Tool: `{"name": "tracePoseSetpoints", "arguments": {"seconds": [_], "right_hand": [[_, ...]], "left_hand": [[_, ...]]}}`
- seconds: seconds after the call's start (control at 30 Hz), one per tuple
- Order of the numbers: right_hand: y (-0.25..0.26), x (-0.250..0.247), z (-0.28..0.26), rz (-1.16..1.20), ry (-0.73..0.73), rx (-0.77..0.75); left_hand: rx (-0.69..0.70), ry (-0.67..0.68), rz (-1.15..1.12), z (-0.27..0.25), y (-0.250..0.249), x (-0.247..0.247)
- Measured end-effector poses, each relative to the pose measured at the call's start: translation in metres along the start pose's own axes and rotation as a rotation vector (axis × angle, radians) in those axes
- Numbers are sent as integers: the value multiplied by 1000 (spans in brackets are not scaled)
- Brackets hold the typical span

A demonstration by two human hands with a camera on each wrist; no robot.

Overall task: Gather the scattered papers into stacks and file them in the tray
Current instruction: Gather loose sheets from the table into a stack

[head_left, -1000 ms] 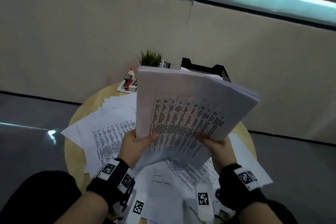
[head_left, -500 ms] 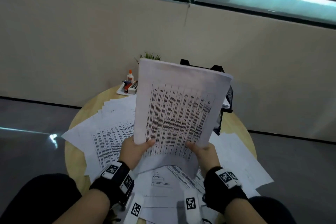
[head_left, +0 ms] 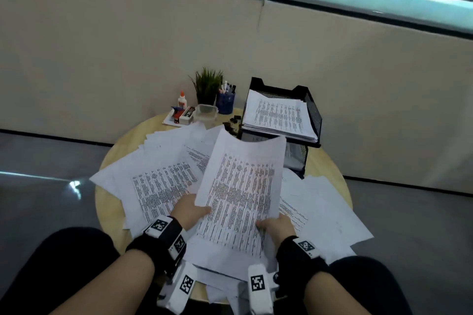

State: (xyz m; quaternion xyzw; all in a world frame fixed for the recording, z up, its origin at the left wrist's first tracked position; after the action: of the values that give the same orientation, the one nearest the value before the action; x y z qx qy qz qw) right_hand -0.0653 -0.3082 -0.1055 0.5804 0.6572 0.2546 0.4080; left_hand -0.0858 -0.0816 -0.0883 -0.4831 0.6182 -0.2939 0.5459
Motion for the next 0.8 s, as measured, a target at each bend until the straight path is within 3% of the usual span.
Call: {"name": "tracePoseSetpoints", "arguments": {"seconds": [0.13,0.27,0.4,0.57,0.8], "right_hand": [[-15,-12,16,-60,-22,92],[-26,-28,48,-59,-11,110],[-28,-46,78,-16,10,141],[15,-53,61,92,78,78],[66,-71,50,179,240,-63]], "left_hand": [[-5,112,30,0,-1,7],[-80,360,100,-5,-2,11],[-289,484,-159,-12,11,15],[-302,327,-325,19,-2,21],[-205,270,-421,71,-34,41]]}}
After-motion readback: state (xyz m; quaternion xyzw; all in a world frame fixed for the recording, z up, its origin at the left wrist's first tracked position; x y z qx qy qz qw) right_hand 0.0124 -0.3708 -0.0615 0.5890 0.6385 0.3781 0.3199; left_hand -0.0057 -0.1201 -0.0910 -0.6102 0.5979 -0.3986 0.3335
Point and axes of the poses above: each hand's wrist, its own z-axis towards the middle knuckle, its own x-axis out of the palm, y = z × x, the point moved 5 cm from there along z, towards the middle knuckle, and after that the axes turned 4 degrees about x, right-handed, at the moved point
